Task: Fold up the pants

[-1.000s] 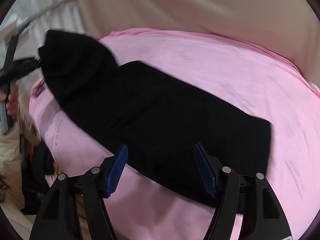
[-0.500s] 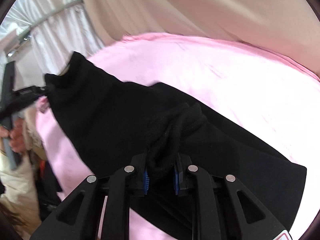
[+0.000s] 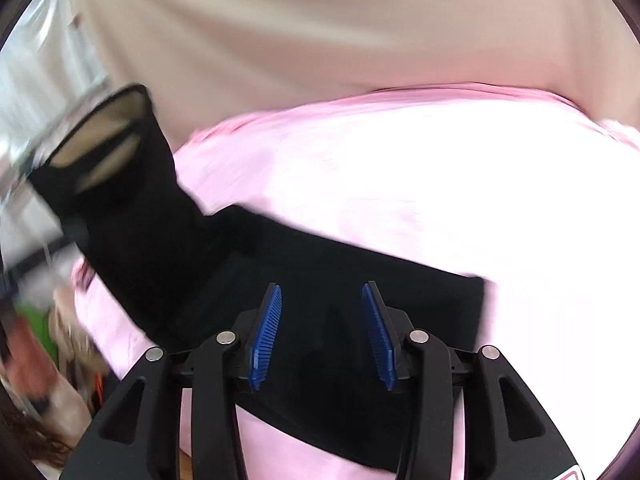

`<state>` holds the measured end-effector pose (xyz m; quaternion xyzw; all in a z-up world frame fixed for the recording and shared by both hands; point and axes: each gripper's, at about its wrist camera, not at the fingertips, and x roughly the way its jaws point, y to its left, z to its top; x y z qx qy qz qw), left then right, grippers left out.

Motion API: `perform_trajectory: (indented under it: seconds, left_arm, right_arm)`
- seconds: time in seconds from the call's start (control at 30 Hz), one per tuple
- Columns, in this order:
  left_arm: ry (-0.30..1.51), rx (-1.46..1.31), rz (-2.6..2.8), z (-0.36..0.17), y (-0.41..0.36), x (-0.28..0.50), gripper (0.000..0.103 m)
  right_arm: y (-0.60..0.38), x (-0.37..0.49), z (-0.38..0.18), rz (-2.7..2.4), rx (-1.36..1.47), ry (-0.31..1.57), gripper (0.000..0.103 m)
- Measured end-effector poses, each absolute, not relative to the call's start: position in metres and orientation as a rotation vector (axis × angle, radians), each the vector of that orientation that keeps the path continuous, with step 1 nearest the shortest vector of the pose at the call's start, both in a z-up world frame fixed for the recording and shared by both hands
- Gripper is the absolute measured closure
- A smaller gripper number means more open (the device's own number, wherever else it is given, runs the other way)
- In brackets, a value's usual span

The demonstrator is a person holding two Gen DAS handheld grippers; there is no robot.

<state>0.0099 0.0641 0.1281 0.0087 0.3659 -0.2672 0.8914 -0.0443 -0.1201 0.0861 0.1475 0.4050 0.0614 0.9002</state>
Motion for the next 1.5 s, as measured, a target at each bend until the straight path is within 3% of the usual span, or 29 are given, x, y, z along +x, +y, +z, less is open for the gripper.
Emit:
perform_trajectory:
  seconds: [0.03,0.1,0.27,0.33,0.4,0.63,0.7,0.73,0.8,0.97,1.07,1.17,1.3,1.37,1.5]
  left_arm:
    - [0.816,0.043,-0.617,0.110,0.038,0.011,0.052]
    - [0.902,0.074,-0.673,0.082,0.006,0.010,0.032]
    - [0.925,0.106,-0.645,0.070,0.002,0.002,0.032]
    - [0.888,0.059,-0.589,0.087,0.025,0.003,0.023]
    - [0.846,0.022,-0.508,0.102,0.049,0.004,0.018]
    - [0.836,-0.048,-0.285,0.105,0.109,0.025,0.018]
    - [0.845,-0.061,-0.253,0.100,0.119,0.030,0.018]
    - [0.851,-0.068,-0.237,0.097,0.124,0.033,0.018]
    - [0.866,-0.088,-0.212,0.093,0.131,0.037,0.018]
    - [0.880,-0.141,-0.238,0.092,0.144,0.036,0.018]
    - [0.898,-0.130,-0.268,0.082,0.135,0.037,0.018]
    - [0.965,-0.165,-0.295,0.058,0.123,0.050,0.018]
    - [1.010,-0.155,-0.252,0.041,0.119,0.059,0.018]
    - [1.032,-0.166,-0.258,0.035,0.123,0.061,0.017]
    - [1.077,-0.229,-0.284,0.020,0.130,0.065,0.014]
  right_arm:
    - [-0.133,-0.052,0.084,0.102,0.323,0.837,0.056]
    - [-0.151,-0.065,0.072,0.077,0.381,0.856,0.056]
    - [-0.166,-0.078,0.058,0.169,0.471,0.883,0.053]
    - [-0.159,-0.066,0.055,0.255,0.506,0.895,0.044]
    - [-0.144,-0.050,0.049,0.318,0.514,0.919,0.043]
    - [-0.091,-0.005,0.010,0.405,0.484,0.993,0.042]
    - [-0.078,-0.004,0.007,0.404,0.464,0.990,0.058]
    - [-0.074,-0.004,0.007,0.419,0.471,0.989,0.076]
    - [-0.070,-0.008,0.021,0.408,0.443,0.951,0.081]
    - [-0.094,-0.067,0.101,0.314,0.291,0.767,0.082]
    - [-0.115,-0.084,0.090,0.175,0.217,0.833,0.080]
    - [-0.130,-0.079,0.025,0.133,0.279,0.994,0.075]
    - [-0.144,-0.094,0.043,0.135,0.381,0.921,0.063]
    - [-0.154,-0.094,0.054,0.121,0.371,0.883,0.047]
    - [-0.188,-0.064,0.049,0.162,0.500,0.880,0.041]
